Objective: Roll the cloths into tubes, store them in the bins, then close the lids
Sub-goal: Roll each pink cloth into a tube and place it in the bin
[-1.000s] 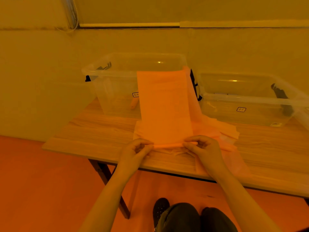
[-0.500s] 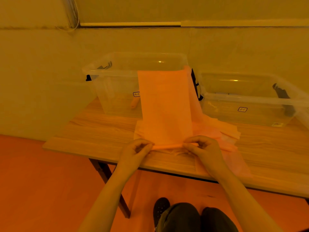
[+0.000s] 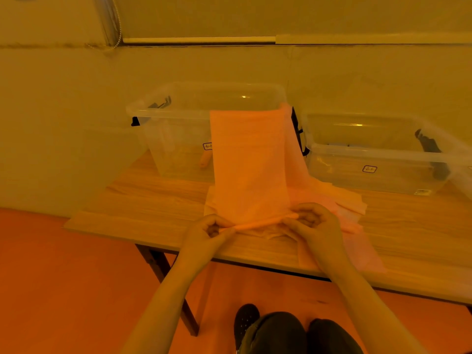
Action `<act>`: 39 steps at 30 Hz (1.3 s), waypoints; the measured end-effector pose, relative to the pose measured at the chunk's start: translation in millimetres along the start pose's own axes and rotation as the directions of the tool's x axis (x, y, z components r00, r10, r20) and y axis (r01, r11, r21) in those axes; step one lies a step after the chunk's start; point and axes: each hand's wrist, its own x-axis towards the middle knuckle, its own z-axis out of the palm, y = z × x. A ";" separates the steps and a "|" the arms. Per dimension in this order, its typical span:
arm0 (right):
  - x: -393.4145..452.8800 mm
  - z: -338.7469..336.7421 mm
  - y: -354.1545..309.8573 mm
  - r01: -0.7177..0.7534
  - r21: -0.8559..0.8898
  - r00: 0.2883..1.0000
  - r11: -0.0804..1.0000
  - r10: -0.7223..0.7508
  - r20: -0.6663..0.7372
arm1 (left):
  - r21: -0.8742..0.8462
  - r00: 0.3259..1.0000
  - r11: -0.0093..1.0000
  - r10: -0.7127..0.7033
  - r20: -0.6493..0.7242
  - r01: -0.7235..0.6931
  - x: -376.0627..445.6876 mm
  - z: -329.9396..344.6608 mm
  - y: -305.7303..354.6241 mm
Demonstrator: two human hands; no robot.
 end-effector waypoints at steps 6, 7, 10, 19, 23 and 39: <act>1.3 -0.4 0.8 0.051 -0.032 0.985 0.998 -0.056 -0.164 | 0.026 1.000 1.000 -0.003 -0.017 0.003 4.5 4.3 4.9; 1.7 -0.9 2.1 0.058 -0.039 0.983 0.998 -0.064 -0.172 | 0.027 1.000 1.000 0.006 -0.018 -0.005 4.9 4.3 5.6; 2.7 -1.6 4.3 0.076 -0.078 0.981 0.994 -0.088 -0.171 | 0.012 1.000 1.000 0.016 -0.014 -0.016 4.8 4.0 7.0; 3.0 -0.6 3.3 0.110 -0.082 0.983 0.991 -0.120 -0.136 | -0.022 1.000 1.000 0.012 0.002 -0.012 6.2 2.9 4.4; 4.3 -2.0 6.1 0.106 -0.067 0.985 0.992 -0.115 -0.132 | -0.029 1.000 1.000 0.010 0.001 -0.010 6.1 2.1 3.8; 6.7 -4.1 12.0 -0.009 -0.101 0.993 0.995 0.021 0.118 | -0.072 0.999 0.997 -0.004 -0.049 0.000 6.8 -0.1 0.0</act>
